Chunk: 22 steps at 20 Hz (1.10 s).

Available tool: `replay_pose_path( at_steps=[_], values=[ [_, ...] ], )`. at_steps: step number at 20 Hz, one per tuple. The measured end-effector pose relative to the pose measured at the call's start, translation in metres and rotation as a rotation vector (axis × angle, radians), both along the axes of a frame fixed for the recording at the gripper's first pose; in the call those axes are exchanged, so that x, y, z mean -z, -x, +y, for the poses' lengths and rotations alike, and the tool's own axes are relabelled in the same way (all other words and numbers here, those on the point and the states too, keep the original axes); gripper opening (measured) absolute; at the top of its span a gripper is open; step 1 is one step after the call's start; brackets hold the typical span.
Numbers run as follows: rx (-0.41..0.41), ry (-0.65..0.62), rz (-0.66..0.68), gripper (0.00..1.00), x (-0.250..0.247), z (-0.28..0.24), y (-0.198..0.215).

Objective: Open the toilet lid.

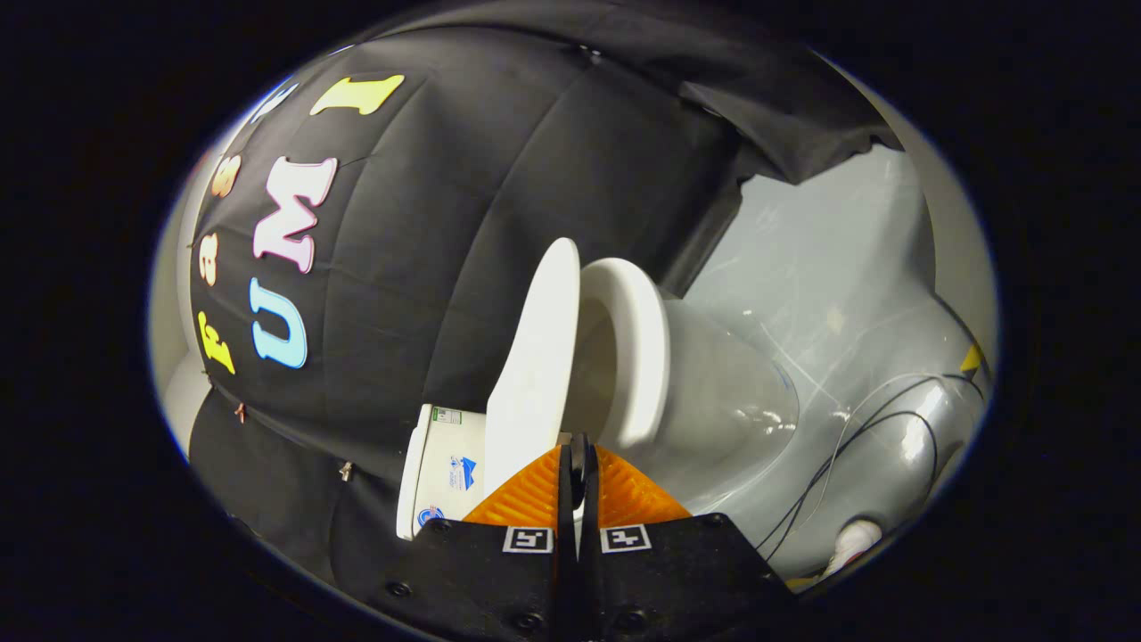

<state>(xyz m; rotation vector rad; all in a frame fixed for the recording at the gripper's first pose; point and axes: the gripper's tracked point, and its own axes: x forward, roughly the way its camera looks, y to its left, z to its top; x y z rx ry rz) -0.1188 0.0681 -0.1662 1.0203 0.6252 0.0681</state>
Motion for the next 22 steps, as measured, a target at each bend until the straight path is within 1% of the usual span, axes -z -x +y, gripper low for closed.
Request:
replay_pose_path(
  at_steps=[2,5,13,18,22],
  values=[
    [-0.005,0.049,-0.023,0.05,-0.014,0.003,-0.003],
    [-0.030,0.162,-0.025,0.05,-0.025,0.007,-0.002],
    [-0.021,0.276,-0.090,0.05,-0.084,0.034,-0.007],
    [-0.030,0.345,-0.143,0.05,-0.133,0.069,-0.011],
    [-0.040,0.418,-0.190,0.05,-0.159,0.096,-0.013]
  ],
)
